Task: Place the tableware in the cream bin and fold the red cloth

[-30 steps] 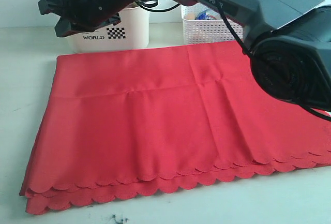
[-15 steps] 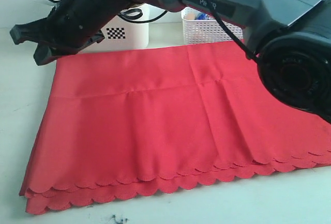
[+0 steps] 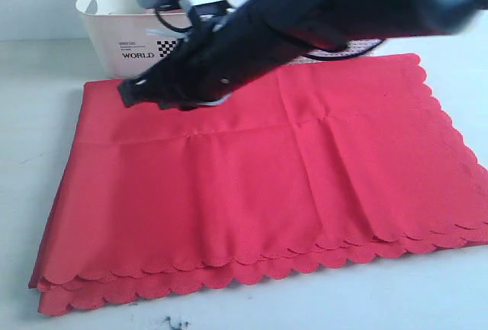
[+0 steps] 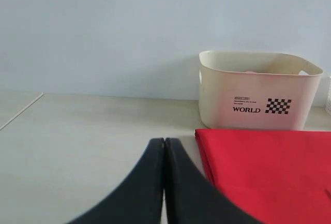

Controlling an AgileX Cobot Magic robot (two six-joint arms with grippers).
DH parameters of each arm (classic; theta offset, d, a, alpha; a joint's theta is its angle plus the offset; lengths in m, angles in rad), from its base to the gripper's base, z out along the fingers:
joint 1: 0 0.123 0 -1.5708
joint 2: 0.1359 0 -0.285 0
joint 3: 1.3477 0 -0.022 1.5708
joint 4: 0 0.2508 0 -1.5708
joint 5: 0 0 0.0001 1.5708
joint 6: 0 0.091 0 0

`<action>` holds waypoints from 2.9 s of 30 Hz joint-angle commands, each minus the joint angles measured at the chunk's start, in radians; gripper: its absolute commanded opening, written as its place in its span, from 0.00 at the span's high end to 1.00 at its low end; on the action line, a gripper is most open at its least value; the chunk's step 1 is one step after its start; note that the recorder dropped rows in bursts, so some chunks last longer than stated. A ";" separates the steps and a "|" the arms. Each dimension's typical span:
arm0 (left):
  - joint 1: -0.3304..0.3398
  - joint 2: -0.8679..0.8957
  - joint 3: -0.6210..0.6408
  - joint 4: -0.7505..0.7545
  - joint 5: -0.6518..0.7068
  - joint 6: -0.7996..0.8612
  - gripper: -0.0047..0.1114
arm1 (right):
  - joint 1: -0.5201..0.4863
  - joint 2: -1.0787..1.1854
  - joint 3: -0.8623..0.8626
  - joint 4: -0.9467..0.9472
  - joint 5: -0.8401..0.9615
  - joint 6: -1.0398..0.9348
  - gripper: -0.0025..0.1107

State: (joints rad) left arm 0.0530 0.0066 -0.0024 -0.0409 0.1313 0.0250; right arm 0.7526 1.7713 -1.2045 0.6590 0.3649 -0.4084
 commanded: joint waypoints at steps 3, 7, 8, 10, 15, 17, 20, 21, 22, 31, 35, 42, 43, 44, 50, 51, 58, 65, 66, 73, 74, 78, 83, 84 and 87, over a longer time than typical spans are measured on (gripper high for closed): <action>-0.005 -0.007 0.002 0.000 -0.003 -0.003 0.94 | 0.002 -0.374 0.460 -0.004 -0.389 -0.006 0.98; -0.005 -0.007 0.002 0.000 -0.003 -0.003 0.94 | 0.002 -0.601 0.688 0.000 -0.498 -0.004 0.98; -0.005 -0.007 0.002 0.000 -0.003 -0.003 0.94 | 0.002 -0.660 0.739 0.023 -0.511 -0.004 0.98; -0.005 -0.007 0.002 0.000 -0.003 -0.003 0.94 | 0.002 -0.776 0.829 0.046 -0.524 -0.007 0.98; -0.005 -0.007 0.002 0.000 -0.003 -0.003 0.94 | 0.002 -1.022 1.004 0.046 -0.467 -0.007 0.98; -0.005 -0.007 0.002 0.000 -0.003 -0.003 0.94 | 0.002 -1.125 1.082 0.048 -0.466 0.012 0.98; -0.005 -0.007 0.002 0.000 -0.003 -0.003 0.94 | 0.002 -1.272 1.199 -0.007 -0.470 0.126 0.98; -0.005 -0.007 0.002 0.000 -0.003 -0.003 0.94 | 0.002 -1.323 1.204 -0.045 -0.470 0.174 0.98; -0.005 -0.007 0.002 0.000 -0.003 -0.003 0.94 | 0.002 -1.372 1.204 -0.101 -0.442 0.232 0.98; -0.005 -0.007 0.002 0.000 -0.003 -0.003 0.94 | 0.002 -1.658 1.204 -0.659 -0.283 0.693 0.98; -0.005 -0.007 0.002 0.000 -0.003 -0.003 0.94 | 0.002 -1.703 1.204 -0.659 -0.280 0.693 0.98; -0.005 -0.007 0.002 0.000 -0.003 -0.003 0.94 | 0.002 -1.709 1.204 -0.659 -0.282 0.693 0.98; -0.005 -0.007 0.002 0.000 -0.003 -0.003 0.94 | 0.002 -1.709 1.204 -0.659 -0.282 0.693 0.98; -0.005 -0.007 0.002 0.000 -0.003 -0.003 0.94 | 0.002 -1.717 1.204 -0.659 -0.282 0.693 0.98; -0.005 -0.007 0.002 0.000 -0.003 -0.003 0.94 | -0.182 -1.771 1.204 -0.659 -0.276 0.690 0.98; -0.005 -0.007 0.002 0.000 -0.003 -0.003 0.94 | -0.288 -1.771 1.204 -0.659 -0.276 0.681 0.98; -0.005 -0.007 0.002 0.000 -0.003 -0.003 0.94 | -0.663 -1.771 1.204 -0.659 -0.165 0.618 0.98; -0.005 -0.007 0.002 0.000 -0.003 -0.003 0.94 | -0.703 -1.771 1.204 -0.708 -0.095 0.560 0.98; -0.005 -0.007 0.002 0.000 -0.003 -0.003 0.94 | -0.703 -1.771 1.204 -0.715 -0.083 0.557 0.98; -0.005 -0.007 0.002 0.000 -0.003 -0.003 0.94 | -0.703 -1.771 1.204 -0.715 -0.078 0.536 0.98; -0.005 -0.007 0.002 0.000 -0.003 -0.003 0.94 | -0.703 -1.771 1.204 -0.715 -0.078 0.536 0.98; -0.005 -0.007 0.002 0.000 -0.003 -0.003 0.94 | -0.703 -1.771 1.204 -0.715 -0.078 0.536 0.98; -0.005 -0.007 0.002 0.000 -0.003 -0.003 0.94 | -0.703 -1.771 1.204 -0.715 -0.078 0.536 0.98; -0.005 -0.007 0.002 0.000 -0.003 -0.003 0.94 | -0.703 -1.771 1.204 -0.715 -0.078 0.536 0.98; -0.005 -0.007 0.002 0.000 -0.003 -0.003 0.94 | -0.703 -1.771 1.204 -0.715 -0.078 0.536 0.98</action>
State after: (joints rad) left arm 0.0530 0.0066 -0.0024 -0.0409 0.1313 0.0250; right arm 0.0547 0.0061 -0.0054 -0.0459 0.2911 0.1341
